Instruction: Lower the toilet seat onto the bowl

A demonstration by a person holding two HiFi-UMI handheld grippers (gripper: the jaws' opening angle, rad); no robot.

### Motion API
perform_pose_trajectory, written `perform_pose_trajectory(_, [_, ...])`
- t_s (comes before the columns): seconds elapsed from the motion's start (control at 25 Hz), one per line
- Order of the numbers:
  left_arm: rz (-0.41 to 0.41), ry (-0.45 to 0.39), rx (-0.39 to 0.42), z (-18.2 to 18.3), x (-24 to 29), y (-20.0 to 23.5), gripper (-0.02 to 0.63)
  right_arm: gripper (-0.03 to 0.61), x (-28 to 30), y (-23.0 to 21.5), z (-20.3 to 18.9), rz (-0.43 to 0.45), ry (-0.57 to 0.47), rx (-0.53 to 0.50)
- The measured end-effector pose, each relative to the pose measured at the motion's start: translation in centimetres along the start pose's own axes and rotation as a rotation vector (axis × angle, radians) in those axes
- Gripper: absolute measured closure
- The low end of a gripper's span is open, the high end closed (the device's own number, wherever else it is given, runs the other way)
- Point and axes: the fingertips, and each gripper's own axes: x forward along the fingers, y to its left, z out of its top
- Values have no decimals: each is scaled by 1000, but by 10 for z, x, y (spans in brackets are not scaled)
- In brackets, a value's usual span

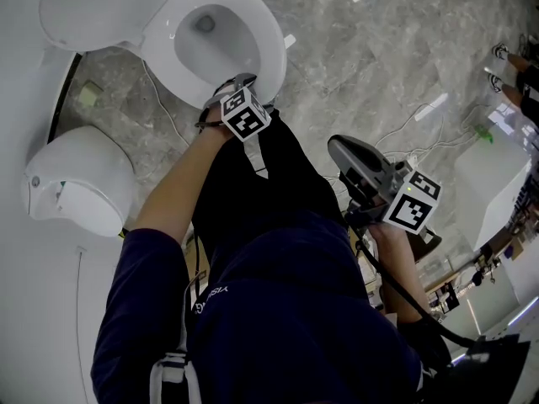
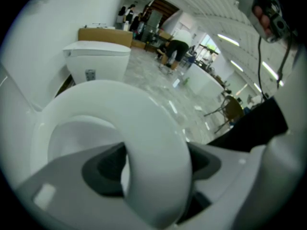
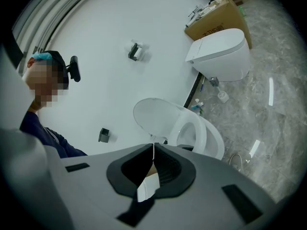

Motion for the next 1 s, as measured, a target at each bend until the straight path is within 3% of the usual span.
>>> perform_pose_trajectory(1.0, [167, 98, 59, -41, 96, 13, 239, 569, -1, -54, -34, -40, 69, 88])
